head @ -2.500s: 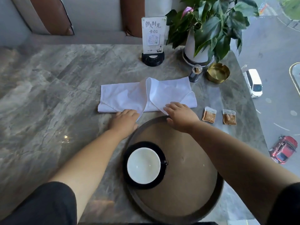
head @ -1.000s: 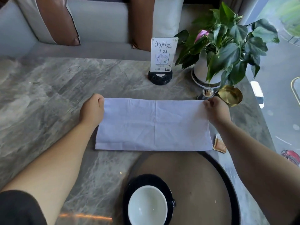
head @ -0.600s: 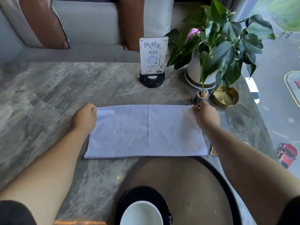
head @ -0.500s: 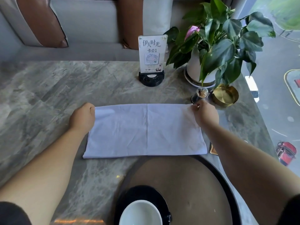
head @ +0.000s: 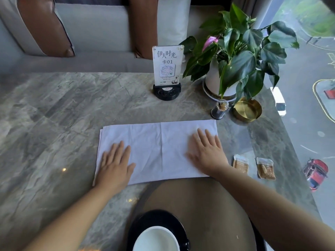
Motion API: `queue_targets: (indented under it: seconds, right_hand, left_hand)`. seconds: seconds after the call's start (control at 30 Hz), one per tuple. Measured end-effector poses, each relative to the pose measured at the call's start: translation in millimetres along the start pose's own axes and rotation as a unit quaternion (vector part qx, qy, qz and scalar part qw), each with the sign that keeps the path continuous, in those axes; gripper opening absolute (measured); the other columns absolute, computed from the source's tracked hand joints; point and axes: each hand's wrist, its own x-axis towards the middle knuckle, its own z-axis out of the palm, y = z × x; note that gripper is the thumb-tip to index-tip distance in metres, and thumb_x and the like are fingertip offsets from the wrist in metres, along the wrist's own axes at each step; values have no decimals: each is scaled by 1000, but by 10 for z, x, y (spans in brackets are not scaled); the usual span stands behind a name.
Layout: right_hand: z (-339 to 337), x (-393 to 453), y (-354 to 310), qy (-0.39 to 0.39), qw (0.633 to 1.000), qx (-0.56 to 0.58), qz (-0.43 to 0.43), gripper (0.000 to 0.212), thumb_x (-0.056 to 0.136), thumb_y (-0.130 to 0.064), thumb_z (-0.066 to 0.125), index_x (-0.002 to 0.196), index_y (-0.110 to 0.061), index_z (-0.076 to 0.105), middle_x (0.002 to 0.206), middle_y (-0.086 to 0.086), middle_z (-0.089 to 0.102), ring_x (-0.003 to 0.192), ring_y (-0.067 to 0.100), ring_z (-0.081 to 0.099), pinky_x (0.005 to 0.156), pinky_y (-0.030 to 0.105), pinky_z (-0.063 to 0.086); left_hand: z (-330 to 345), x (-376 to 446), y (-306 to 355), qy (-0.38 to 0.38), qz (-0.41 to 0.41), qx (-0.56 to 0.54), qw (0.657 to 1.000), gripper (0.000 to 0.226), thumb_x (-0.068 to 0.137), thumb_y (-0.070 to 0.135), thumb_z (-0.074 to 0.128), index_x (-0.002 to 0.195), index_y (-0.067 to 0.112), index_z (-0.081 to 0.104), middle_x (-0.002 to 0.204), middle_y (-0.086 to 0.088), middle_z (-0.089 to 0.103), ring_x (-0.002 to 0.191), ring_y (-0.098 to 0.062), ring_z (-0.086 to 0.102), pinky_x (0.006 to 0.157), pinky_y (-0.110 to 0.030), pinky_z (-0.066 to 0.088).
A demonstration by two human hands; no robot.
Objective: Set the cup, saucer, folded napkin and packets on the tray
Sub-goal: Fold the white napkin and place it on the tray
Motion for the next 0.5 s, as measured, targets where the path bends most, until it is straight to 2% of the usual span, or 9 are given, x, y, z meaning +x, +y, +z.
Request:
queue_targets:
  seconds: [0.07, 0.17, 0.27, 0.33, 0.43, 0.5]
  right_hand:
    - [6, 32, 43, -21, 1000, 16, 1, 78, 89, -67, 14, 152, -21, 7, 162, 1, -1, 147, 25, -7, 117, 48, -4]
    - [-57, 52, 62, -31, 999, 36, 2, 75, 91, -65, 20, 152, -22, 10, 162, 0, 1, 147, 24, -5, 118, 47, 0]
    - [-162, 1, 58, 13, 990, 88, 111, 69, 92, -53, 40, 147, -15, 22, 159, 7, 16, 144, 30, 15, 115, 46, 20]
    - [-244, -41, 94, 42, 972, 124, 196, 58, 90, -45, 46, 136, -12, 34, 147, 12, 36, 130, 36, 34, 102, 47, 35]
    - [-360, -39, 171, -21, 956, 151, 252, 56, 89, -43, 51, 130, -7, 39, 133, 17, 47, 116, 38, 48, 88, 42, 41]
    - [-422, 10, 221, -68, 932, 202, 294, 56, 87, -42, 57, 125, -3, 44, 125, 17, 53, 106, 37, 56, 78, 38, 43]
  left_hand:
    - [99, -95, -10, -14, -19, -10, 1000, 88, 87, 66, -5, 147, 11, 27, 158, -11, 18, 145, -27, 9, 115, -53, 13]
    - [152, -151, 8, -22, -44, -2, 999, 86, 84, 68, -1, 150, 14, 14, 160, -6, 3, 144, -19, -9, 118, -49, -1]
    - [116, -164, 32, -25, -73, 6, 997, 87, 82, 65, 2, 150, 11, 14, 160, -8, 4, 147, -23, -5, 117, -51, -2]
    - [102, -215, 27, -18, -88, 6, 996, 87, 82, 64, 5, 149, 9, 19, 159, -10, 11, 147, -27, 3, 117, -53, 3]
    - [107, -316, 13, -16, -89, -4, 996, 87, 83, 63, 9, 147, 8, 25, 158, -13, 17, 146, -30, 10, 115, -58, 10]
    - [101, -339, 20, -21, -92, -5, 995, 88, 82, 64, 6, 148, 9, 22, 159, -12, 13, 146, -31, 7, 115, -59, 9]
